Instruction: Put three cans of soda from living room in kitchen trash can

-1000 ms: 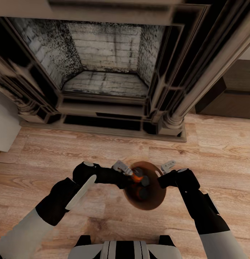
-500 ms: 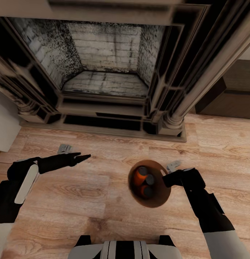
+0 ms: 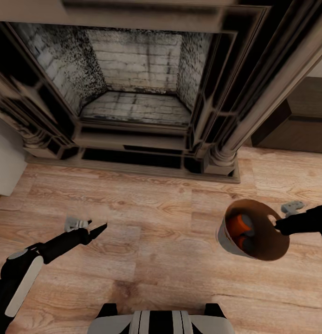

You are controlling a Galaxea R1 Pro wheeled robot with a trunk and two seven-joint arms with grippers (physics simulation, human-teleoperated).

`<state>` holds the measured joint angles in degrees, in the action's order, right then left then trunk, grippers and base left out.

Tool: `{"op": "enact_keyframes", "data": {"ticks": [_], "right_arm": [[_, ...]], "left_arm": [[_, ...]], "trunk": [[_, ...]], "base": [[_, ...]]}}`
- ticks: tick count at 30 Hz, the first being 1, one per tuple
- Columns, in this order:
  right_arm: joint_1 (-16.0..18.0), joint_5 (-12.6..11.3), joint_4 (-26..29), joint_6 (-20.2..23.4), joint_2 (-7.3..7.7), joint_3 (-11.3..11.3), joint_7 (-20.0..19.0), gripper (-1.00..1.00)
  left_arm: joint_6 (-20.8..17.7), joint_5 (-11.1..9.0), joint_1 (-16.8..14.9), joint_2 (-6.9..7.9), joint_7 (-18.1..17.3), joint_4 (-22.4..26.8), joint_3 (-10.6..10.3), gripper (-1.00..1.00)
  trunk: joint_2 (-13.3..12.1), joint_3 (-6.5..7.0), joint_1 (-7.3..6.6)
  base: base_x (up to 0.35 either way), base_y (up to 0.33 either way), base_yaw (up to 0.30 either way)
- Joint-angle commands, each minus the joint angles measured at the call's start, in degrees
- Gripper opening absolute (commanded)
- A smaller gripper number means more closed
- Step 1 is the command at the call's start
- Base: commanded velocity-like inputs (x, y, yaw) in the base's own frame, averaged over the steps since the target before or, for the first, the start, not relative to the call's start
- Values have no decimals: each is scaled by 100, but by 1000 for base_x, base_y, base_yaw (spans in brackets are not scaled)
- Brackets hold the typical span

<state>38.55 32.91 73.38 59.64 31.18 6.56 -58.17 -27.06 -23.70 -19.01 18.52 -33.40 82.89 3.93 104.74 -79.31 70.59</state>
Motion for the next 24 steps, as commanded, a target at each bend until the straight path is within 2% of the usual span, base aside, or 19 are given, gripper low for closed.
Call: {"op": "enact_keyframes", "data": {"ticks": [1,2,3,4,5,8,14,20,24], "right_arm": [[55,-91,-120,36,103,17,-128,-100],[98,-89,-232,36,204,21,-220,-100],[175,-87,-427,36,409,26,-399,-100],[204,-86,-502,36,500,25,-477,-100],[261,-80,-647,36,694,8,-644,-100],[311,-74,-759,36,866,-13,-772,-100],[327,-62,-790,36,1001,-31,-819,-100],[322,-41,-794,36,1026,-45,-822,-100],[317,98,-791,36,1019,-46,-826,-100]], "left_arm": [[45,-2,55,-2,13,-8,-2,100],[78,-1,101,-3,26,-17,-3,100],[140,2,170,-4,50,-51,-9,100],[174,3,194,-5,61,-67,-12,100],[273,9,247,-6,112,-109,-21,100],[444,5,287,-6,288,-295,-30,100],[620,-2,300,-7,369,-409,-30,100],[656,-3,301,-7,397,-488,-29,100],[685,-3,302,-7,410,-607,-32,100]], "trunk": [[0,1,0],[40,-17,22],[80,-35,44],[120,-53,66],[161,-71,88],[281,-125,154],[521,-233,286],[521,-233,286],[682,-305,373]], "base": [[0,0,0],[0,0,0],[0,0,0],[0,0,0],[0,0,0],[0,0,0],[0,0,0],[0,0,0],[0,0,0]]}}
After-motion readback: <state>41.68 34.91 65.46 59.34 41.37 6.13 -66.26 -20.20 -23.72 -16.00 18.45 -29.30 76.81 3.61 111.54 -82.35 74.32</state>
